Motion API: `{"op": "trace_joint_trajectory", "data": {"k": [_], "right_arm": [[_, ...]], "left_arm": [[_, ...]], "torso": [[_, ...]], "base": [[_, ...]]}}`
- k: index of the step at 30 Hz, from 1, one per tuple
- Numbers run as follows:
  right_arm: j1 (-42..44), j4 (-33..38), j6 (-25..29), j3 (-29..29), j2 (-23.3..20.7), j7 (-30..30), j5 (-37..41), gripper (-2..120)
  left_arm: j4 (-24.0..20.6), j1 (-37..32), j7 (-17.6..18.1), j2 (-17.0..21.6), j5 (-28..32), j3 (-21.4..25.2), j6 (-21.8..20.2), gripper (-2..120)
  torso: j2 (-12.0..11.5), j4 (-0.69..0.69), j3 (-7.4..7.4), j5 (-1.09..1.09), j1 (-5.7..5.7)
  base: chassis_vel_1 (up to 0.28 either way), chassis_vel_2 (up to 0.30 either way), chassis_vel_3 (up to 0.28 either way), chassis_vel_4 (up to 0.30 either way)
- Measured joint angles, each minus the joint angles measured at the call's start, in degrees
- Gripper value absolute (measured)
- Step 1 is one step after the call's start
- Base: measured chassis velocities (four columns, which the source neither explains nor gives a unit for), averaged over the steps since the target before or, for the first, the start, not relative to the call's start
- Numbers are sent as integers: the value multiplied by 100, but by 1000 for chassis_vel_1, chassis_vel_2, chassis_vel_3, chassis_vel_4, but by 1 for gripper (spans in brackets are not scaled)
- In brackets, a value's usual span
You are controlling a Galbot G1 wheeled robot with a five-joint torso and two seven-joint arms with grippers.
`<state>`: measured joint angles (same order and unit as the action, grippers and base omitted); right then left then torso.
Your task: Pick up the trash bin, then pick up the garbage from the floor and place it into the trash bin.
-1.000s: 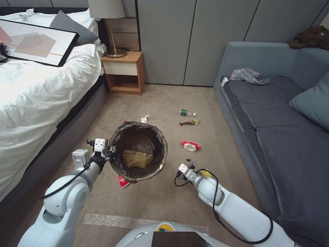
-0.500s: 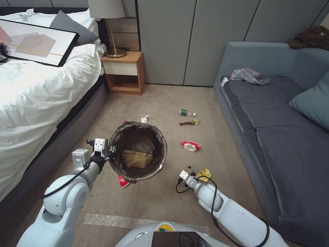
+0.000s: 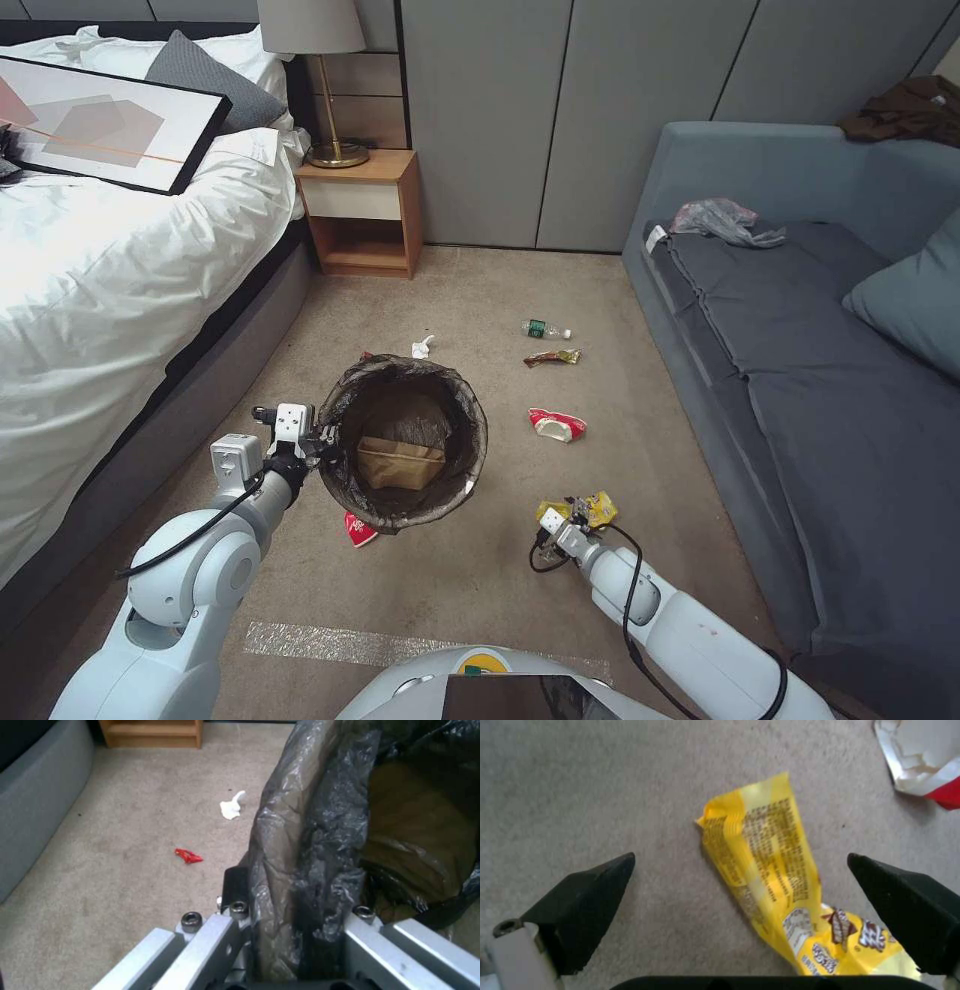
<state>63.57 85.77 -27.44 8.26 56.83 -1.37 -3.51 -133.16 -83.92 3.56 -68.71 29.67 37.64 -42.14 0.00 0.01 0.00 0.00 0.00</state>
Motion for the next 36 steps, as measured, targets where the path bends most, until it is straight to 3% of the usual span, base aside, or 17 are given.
{"op": "trace_joint_trajectory", "data": {"k": [28,34,36], "right_arm": [[-109,-692,244,-252,182,166,-271,100],[-104,-711,264,-315,194,180,-270,89],[-87,-699,274,-319,191,216,-268,78]], "left_arm": [[0,16,-16,13,7,39,0,0],[35,40,-18,20,7,35,0,0],[42,47,-20,22,9,29,0,0]], "torso": [[0,-1,0,0,0],[0,1,0,0,0],[0,-3,0,-2,0]], "base": [[0,0,0,0],[0,0,0,0],[0,0,0,0]]}}
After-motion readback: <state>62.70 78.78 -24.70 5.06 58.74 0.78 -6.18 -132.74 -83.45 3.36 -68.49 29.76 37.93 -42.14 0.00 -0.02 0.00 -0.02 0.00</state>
